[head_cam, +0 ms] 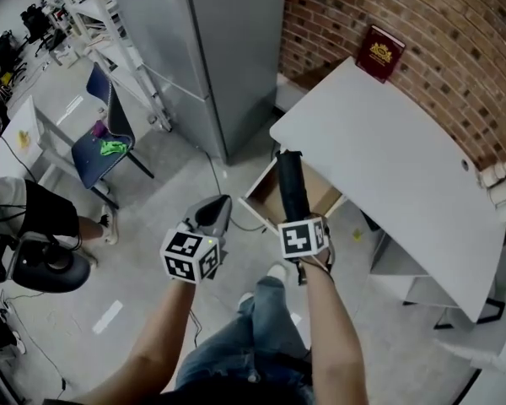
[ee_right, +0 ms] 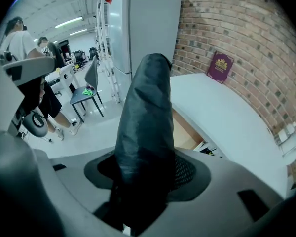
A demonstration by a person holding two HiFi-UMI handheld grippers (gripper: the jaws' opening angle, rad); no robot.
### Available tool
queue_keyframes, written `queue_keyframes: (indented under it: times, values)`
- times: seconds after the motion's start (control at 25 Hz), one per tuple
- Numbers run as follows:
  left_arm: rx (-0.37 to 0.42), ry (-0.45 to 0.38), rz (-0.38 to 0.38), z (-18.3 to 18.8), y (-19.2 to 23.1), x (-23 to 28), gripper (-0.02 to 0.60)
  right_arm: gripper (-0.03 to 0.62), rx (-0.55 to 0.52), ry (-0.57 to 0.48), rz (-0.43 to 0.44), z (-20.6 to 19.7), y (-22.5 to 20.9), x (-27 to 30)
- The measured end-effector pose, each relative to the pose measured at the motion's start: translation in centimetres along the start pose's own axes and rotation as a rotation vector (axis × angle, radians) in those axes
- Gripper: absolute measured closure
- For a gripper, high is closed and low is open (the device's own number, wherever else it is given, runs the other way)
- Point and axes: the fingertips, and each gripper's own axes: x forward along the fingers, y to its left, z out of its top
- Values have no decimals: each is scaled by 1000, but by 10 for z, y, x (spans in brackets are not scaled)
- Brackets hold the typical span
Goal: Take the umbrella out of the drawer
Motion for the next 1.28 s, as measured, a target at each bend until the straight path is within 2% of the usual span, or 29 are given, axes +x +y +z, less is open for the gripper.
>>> queue_keyframes:
  times: [0.24,0.52,0.96,1.28]
  values:
    - [40,-24,-31,16,-18,-12,584,350,-11,-85,-16,13,-3,-47]
    - [92,-97,-46,49,-32,-25,584,350,-12,-227,0,31,-3,-98]
    - [114,-170,-24,92,-68,-24,583,349,-9,-433,24,48,-26,-180]
    - [173,-261,-10,135,-106,-24,583,347,-62,-628,-15,64,-58,-246]
